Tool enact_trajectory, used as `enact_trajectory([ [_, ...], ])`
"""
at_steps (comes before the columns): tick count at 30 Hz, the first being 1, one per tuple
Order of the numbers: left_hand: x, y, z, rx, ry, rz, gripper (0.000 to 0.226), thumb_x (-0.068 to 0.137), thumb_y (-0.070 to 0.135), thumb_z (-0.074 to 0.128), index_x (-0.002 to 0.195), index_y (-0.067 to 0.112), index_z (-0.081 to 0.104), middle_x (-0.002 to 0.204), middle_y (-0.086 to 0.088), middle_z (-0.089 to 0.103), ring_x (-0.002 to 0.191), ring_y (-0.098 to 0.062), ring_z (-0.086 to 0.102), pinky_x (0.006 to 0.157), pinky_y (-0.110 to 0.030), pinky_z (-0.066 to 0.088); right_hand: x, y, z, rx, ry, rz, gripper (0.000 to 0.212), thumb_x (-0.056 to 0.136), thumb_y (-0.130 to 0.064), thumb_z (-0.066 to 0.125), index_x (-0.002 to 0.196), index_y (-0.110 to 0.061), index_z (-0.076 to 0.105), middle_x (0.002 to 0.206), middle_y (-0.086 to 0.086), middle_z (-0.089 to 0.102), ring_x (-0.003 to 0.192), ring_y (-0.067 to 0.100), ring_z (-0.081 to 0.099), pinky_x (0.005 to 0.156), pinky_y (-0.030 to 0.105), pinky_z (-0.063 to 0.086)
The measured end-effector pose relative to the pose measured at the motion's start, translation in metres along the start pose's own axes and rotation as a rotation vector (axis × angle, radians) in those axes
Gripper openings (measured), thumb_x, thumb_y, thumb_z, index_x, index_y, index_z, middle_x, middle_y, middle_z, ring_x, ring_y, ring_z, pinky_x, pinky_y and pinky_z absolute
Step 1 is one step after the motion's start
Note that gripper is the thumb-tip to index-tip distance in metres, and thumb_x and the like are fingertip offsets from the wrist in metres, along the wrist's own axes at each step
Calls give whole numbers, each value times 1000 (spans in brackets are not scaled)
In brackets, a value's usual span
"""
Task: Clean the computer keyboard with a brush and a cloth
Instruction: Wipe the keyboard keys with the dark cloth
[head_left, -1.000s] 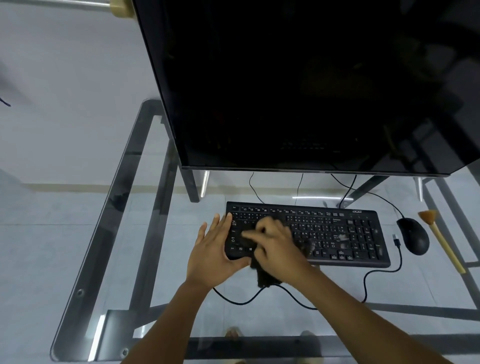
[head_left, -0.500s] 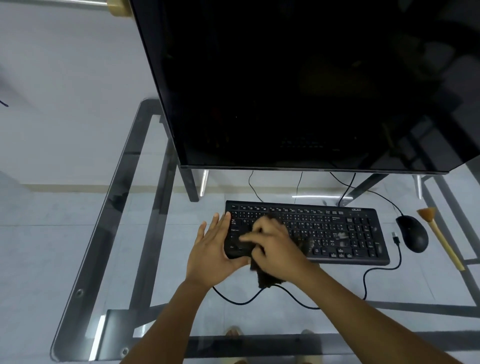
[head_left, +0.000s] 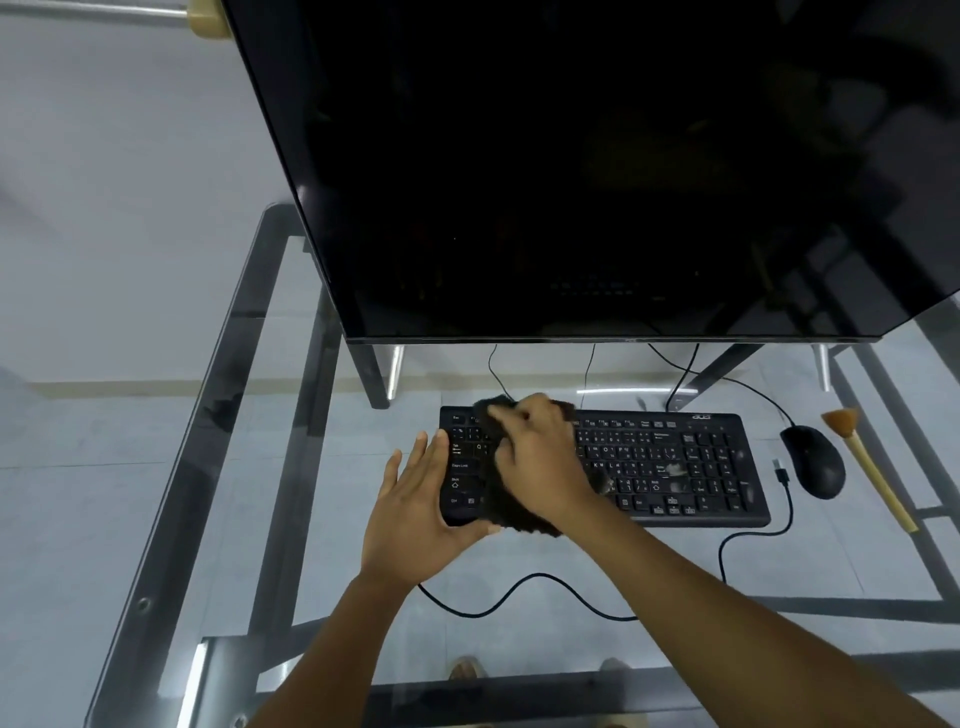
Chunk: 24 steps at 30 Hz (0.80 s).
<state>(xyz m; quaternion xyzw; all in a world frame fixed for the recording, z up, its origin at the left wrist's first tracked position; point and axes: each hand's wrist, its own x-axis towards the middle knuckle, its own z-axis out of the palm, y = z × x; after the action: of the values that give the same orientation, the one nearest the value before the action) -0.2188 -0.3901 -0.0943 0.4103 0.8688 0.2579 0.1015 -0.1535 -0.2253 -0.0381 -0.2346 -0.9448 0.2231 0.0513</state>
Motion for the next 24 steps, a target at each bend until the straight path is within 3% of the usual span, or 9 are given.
enact_trajectory([
  [3,1,0,-1,-5,21,26,97,77,70,53,151,16,19,154,7,18,147,-12,8,120,-35,1,-10,-14,6,-44,-165,-324,50,87,-13,55,136,-16,50,115,9,48,104,24,44,87,39,42],
  [7,0,3,-1,-6,19,-3,110,72,80,53,152,17,10,152,8,10,144,-3,-4,118,-29,-7,13,5,4,-36,85,108,48,84,-13,56,132,-16,54,115,12,50,105,29,46,90,44,42],
  [11,2,0,1,-3,16,38,105,74,78,52,151,13,19,154,4,21,147,-12,9,120,-37,3,-7,-13,16,-125,-135,-303,54,83,-9,53,136,-18,48,119,12,48,105,29,45,85,40,39],
  [12,2,0,1,2,7,35,106,74,78,52,151,13,18,154,5,20,147,-11,8,120,-36,2,-1,-5,12,-122,-128,-281,53,84,-10,53,136,-18,49,119,12,49,105,29,45,87,40,40],
  [15,1,1,2,3,15,1,111,72,80,53,152,14,13,154,6,13,145,-5,-1,119,-31,-4,14,7,7,-63,68,77,50,83,-14,54,132,-20,53,115,11,49,105,29,45,89,44,42],
  [16,2,1,2,6,18,5,111,72,80,52,152,14,14,155,4,15,145,-6,0,120,-32,-3,12,-2,9,-71,52,53,51,82,-14,53,133,-20,52,115,10,48,104,29,44,87,43,41],
  [19,3,-1,2,6,21,34,107,74,77,53,151,11,19,155,-3,27,147,-11,9,120,-39,5,-1,-19,21,-88,-104,-262,55,81,-9,51,135,-19,49,112,10,48,100,28,44,83,39,39],
  [23,3,1,2,7,15,13,111,72,81,53,151,14,15,156,0,24,146,-9,5,120,-34,-1,12,-6,15,-1,36,-16,46,83,-13,51,129,-22,57,112,6,48,103,25,43,90,41,40],
  [24,2,1,1,8,20,17,109,72,80,54,151,14,17,155,0,26,146,-9,6,120,-34,-1,9,-12,14,12,10,-48,45,83,-13,51,127,-23,58,111,6,47,102,25,43,90,40,40],
])
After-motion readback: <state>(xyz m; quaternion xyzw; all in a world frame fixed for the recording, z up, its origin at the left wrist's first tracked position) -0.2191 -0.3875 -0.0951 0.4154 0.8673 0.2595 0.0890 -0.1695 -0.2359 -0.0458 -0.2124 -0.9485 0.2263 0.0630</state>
